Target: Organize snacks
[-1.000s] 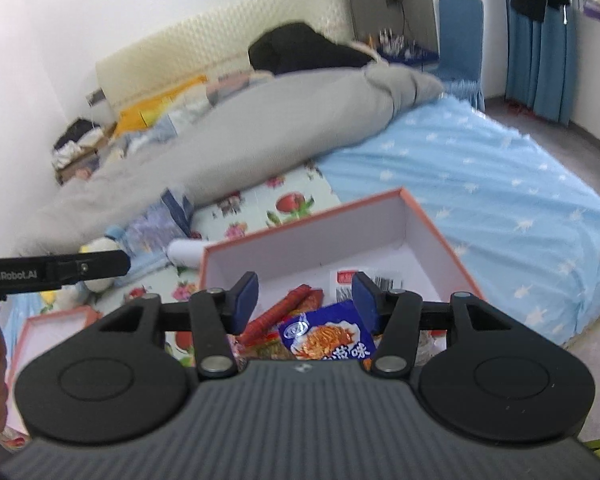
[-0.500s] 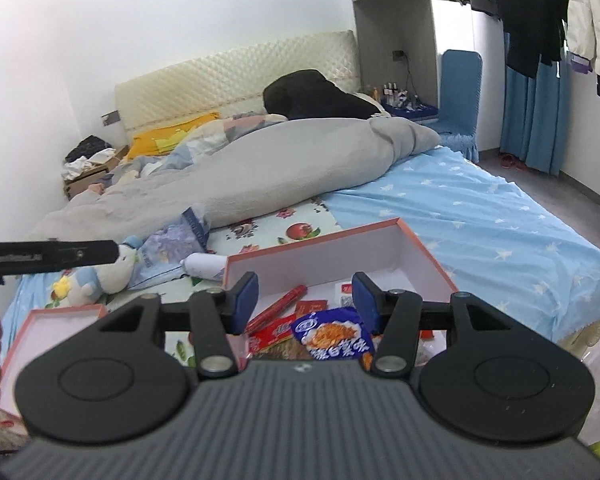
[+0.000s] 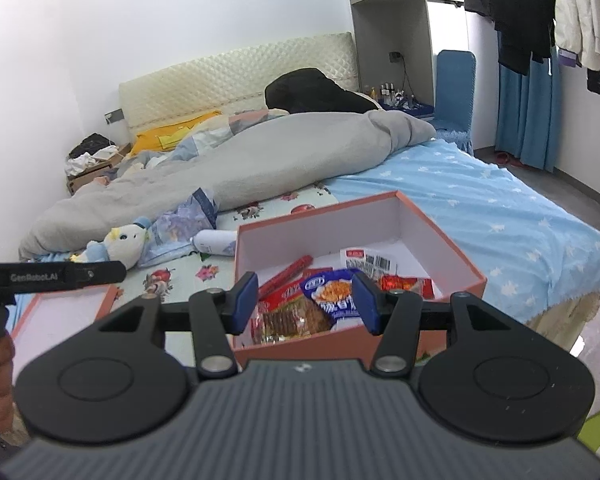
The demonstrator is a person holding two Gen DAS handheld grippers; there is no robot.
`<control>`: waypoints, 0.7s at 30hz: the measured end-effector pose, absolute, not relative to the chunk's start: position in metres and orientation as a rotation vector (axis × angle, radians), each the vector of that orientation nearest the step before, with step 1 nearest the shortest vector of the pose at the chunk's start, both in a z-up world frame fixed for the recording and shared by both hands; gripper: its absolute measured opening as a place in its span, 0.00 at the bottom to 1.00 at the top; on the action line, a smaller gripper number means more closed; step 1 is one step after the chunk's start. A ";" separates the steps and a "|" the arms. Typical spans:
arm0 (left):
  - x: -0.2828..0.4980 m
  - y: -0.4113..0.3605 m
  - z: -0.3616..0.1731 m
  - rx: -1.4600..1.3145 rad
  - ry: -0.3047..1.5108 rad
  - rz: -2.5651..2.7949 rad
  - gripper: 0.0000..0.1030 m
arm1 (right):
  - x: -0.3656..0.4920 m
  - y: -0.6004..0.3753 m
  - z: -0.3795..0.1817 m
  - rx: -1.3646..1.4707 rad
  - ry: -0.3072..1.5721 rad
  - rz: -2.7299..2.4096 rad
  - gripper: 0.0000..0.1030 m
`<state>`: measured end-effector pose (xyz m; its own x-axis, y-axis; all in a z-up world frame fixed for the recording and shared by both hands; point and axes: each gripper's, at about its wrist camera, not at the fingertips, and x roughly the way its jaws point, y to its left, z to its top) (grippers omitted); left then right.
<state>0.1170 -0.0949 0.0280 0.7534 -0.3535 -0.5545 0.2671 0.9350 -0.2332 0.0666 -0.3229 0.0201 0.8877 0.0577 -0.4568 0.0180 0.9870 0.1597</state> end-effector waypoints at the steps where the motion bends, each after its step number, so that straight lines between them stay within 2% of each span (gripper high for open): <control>1: 0.113 -0.095 0.025 -0.138 0.634 -0.335 0.52 | 0.064 -0.322 0.018 0.164 0.482 0.022 0.53; 7: 0.099 -0.093 0.013 -0.141 0.656 -0.324 0.52 | 0.059 -0.318 0.012 0.147 0.476 0.018 0.53; 10: 0.097 -0.093 0.012 -0.138 0.648 -0.315 0.58 | 0.059 -0.322 0.011 0.172 0.473 0.009 0.53; 18: 0.099 -0.091 0.016 -0.147 0.644 -0.311 0.60 | 0.056 -0.322 0.009 0.153 0.468 -0.009 0.53; 19: 0.100 -0.089 0.017 -0.151 0.642 -0.309 0.61 | 0.056 -0.322 0.009 0.155 0.469 -0.010 0.53; 21: 0.100 -0.088 0.018 -0.152 0.641 -0.301 0.73 | 0.057 -0.322 0.009 0.147 0.466 -0.004 0.53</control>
<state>0.1002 -0.0881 0.0179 0.7599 -0.3221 -0.5646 0.2286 0.9455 -0.2318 0.0569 -0.3222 0.0092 0.8935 0.0298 -0.4480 0.0373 0.9894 0.1403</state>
